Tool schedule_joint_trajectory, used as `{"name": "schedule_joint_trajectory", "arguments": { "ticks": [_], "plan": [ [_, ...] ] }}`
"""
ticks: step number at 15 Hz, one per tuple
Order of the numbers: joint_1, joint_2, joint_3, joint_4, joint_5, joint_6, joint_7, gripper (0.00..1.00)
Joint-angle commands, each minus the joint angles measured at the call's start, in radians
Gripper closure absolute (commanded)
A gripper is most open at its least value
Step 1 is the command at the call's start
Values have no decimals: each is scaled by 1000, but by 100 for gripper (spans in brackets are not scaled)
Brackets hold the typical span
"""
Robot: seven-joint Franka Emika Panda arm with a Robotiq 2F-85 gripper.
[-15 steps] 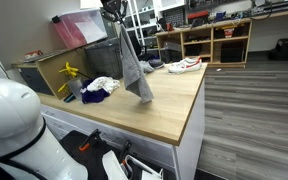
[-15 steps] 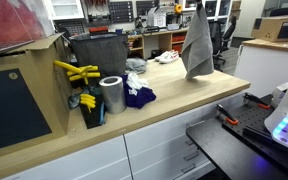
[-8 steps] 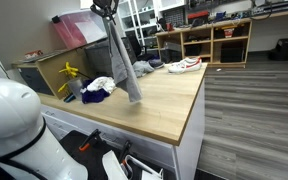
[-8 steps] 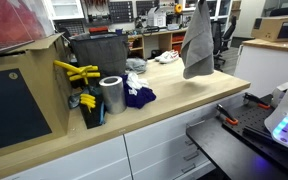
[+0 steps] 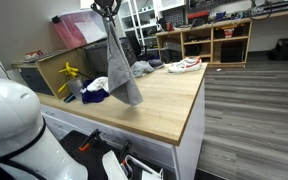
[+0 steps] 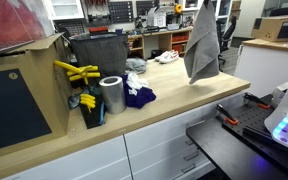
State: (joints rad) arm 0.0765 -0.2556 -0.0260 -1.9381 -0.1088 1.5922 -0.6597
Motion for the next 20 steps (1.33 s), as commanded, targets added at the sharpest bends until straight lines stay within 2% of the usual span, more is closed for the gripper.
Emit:
{"name": "schedule_joint_trajectory", "arguments": {
  "ticks": [1,10,15,17,20],
  "plan": [
    [-25,58,-4,-32,-35,124,83,99],
    [-72,356,-2,-23,-44,439,258,99],
    [-70,460,-10,31,-172,596,402,99],
    [-66,492,-19,64,-224,633,492,99],
    [-55,549,-37,138,-270,599,661,99]
  ]
}}
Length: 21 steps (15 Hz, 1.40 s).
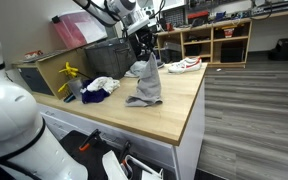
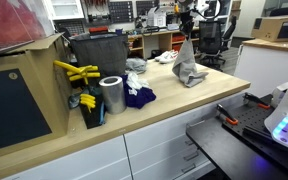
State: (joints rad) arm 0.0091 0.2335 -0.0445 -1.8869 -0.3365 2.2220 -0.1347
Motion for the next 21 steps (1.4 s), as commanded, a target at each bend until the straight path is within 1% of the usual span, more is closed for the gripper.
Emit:
{"name": "schedule_joint_trajectory", "arguments": {
  "ticks": [1,2,3,4,6,8,12,13,16,21],
  "plan": [
    [16,81,-24,112,-46,-51,193,99],
    [19,99,-29,130,-49,-66,240,73],
    [23,114,-33,143,-51,-81,283,72],
    [27,120,-37,146,-55,-87,315,65],
    [34,119,-43,141,-61,-87,361,52],
    [38,88,-44,117,-57,-83,382,36],
    [30,24,-31,79,-23,-101,363,5],
    [27,9,-28,71,-12,-113,358,1],
    [19,-28,-14,41,40,-155,337,0],
    [-2,-56,8,-38,233,-204,288,0]
  ]
}}
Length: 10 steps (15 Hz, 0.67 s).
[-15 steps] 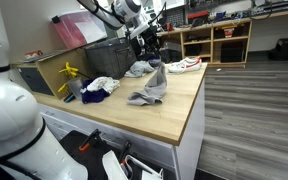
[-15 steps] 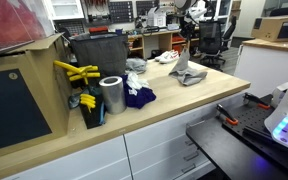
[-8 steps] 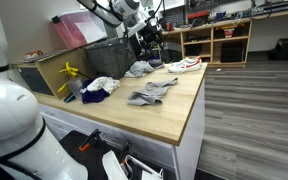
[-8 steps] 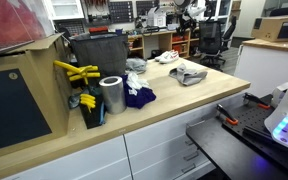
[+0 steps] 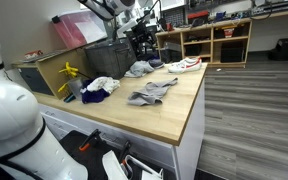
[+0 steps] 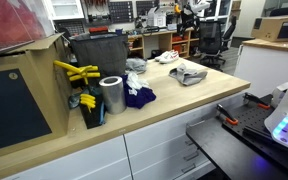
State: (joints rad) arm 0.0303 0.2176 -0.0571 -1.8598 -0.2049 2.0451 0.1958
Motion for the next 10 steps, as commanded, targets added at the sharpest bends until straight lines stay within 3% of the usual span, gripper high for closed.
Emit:
{"name": "schedule_joint_trajectory", "arguments": {
  "ticks": [1,6,10],
  "plan": [
    [-25,-38,21,-78,136,-29,-46,0],
    [-32,-21,18,-136,245,-25,-34,0],
    [-34,-15,14,-167,246,-11,-31,0]
  ]
}}
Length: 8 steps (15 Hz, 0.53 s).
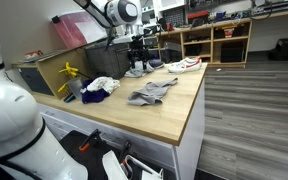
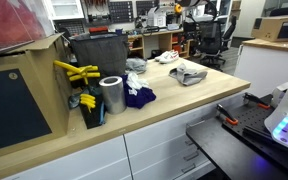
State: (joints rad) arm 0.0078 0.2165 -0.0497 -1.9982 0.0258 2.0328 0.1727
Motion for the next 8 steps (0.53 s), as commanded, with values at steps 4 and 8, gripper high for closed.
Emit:
{"name": "schedule_joint_trajectory", "arguments": {
  "ticks": [4,8],
  "plan": [
    [-11,5,4,-47,-10,19,-11,0],
    [-8,27,3,-72,-30,44,-13,0]
  ]
}}
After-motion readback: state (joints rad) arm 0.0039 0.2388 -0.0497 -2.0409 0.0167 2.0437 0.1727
